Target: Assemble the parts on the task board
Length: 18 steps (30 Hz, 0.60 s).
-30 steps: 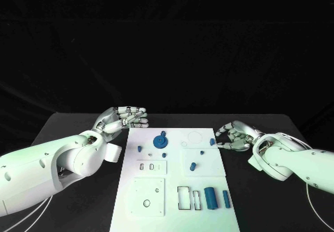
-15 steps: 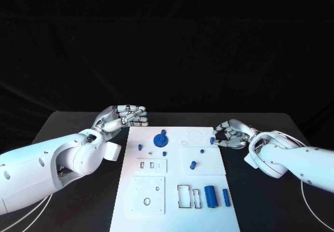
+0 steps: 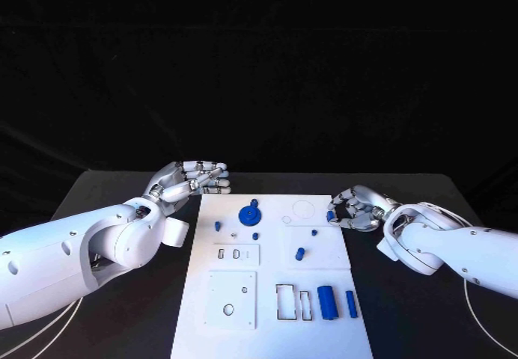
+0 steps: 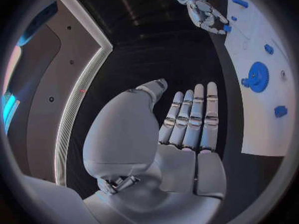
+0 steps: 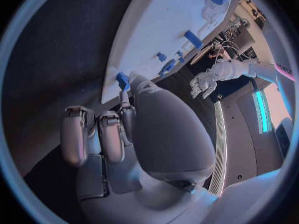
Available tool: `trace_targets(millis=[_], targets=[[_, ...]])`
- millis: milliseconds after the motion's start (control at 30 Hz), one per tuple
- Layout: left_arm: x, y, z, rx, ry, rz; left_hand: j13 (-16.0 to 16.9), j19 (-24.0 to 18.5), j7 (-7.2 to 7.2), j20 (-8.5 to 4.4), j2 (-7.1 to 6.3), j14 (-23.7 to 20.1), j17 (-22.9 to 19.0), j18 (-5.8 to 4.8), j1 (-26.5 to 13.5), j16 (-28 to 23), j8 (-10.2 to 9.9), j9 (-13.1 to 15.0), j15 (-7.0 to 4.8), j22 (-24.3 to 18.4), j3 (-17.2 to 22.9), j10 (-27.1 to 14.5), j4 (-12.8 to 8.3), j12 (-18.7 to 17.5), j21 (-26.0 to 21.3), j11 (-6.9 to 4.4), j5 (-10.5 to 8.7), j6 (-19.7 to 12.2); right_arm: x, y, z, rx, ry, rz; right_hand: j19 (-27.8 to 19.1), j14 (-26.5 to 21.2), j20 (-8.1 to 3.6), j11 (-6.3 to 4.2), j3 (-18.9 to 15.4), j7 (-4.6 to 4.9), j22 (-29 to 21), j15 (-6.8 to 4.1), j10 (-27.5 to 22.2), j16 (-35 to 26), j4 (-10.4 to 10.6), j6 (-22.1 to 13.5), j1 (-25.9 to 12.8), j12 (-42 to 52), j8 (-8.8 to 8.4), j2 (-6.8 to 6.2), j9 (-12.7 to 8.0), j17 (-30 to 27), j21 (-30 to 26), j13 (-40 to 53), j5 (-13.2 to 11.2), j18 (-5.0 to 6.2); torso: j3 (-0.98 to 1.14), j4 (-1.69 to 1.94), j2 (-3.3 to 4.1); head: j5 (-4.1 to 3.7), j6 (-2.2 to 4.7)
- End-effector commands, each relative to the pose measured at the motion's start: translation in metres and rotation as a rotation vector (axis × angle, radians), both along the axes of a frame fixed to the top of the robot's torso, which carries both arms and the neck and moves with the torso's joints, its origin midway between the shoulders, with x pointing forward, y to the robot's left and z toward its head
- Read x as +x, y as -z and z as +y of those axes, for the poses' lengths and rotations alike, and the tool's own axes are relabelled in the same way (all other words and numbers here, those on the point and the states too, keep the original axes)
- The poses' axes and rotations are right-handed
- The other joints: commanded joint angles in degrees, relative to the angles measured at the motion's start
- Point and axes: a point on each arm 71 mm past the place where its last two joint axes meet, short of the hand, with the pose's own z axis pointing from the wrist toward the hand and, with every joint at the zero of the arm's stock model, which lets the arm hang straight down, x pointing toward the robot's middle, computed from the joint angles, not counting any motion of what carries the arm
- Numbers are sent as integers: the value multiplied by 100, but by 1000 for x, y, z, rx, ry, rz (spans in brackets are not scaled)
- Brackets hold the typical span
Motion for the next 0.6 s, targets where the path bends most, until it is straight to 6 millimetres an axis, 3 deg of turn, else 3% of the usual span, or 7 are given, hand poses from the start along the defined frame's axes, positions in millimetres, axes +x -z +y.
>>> trace_targets(millis=[33, 600], targets=[[-1, -1, -2, -8, 20, -10, 3, -26, 187, 2, 42, -28, 8, 64, -12, -38, -15, 3, 2, 0, 7, -36, -24, -21, -13, 21, 2, -22, 0, 2, 2, -17, -24, 13, 64, 569, 10, -6, 43, 3, 834, 13, 39, 2, -10, 45, 62, 28, 30, 16, -6, 1335, 28, 305, -10, -24, -1, -5, -2, 4, -9], [-1, -1, -2, -7, 18, -8, 3, -17, 188, 1, 46, -28, 11, 67, -10, -39, -15, 4, 1, 3, 11, -36, -27, -21, -7, 21, 1, -22, 2, 6, 3, -27, -21, 13, 87, 577, -23, -57, 284, -56, 869, -28, 113, 10, -68, 245, 87, 89, 81, 83, -31, 1369, 59, 380, -12, -33, 3, -6, -6, 18, 1]])
